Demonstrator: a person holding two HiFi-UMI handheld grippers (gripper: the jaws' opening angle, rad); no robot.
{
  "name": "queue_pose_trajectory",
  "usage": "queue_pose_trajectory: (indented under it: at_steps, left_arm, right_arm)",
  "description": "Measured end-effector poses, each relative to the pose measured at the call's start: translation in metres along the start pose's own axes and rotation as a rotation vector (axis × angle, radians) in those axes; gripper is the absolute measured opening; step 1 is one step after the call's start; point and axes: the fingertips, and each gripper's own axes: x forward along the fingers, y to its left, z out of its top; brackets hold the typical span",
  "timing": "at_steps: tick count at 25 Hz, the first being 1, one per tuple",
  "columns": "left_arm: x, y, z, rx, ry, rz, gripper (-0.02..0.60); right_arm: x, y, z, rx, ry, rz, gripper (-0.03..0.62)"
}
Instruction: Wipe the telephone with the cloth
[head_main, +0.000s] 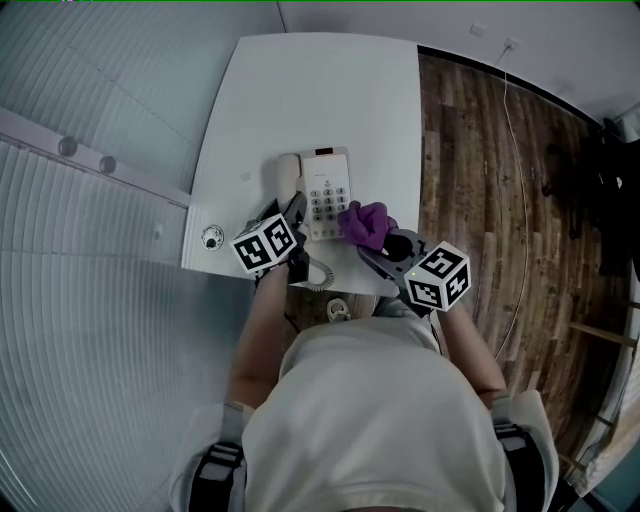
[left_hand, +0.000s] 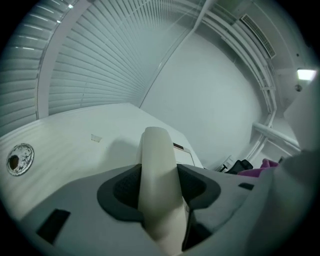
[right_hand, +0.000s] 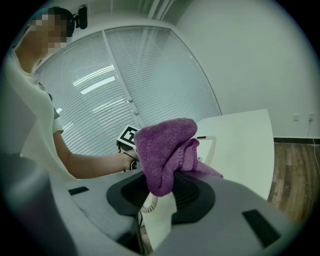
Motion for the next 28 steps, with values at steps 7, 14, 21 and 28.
queue_pose_trajectory:
  at_steps: [7,14,21,28]
  left_arm:
    - [0.007,0.001,-0.001,0.073,0.022,0.075,0.22]
    - [0.009,-0.001,-0.002,0.116,0.006,0.113,0.22]
    - [0.001,-0.005,0.004,0.082,-0.039,0.057,0.227]
    - [-0.016,-0.013,0.001,0.052,-0.058,0.02,0.232]
  right_arm:
    - [0.0,-0.001,-0.002,0.006,-0.002,-0.005,0.124]
    - [0.0,0.001,-0.001,0.012,-0.008,-0.004,0.124]
    - [0.003,0.009,-0.003,0.01,-0.006,0.002,0.124]
    - [0.003,0.017,-0.002,0.005,-0.02,-0.008,0.124]
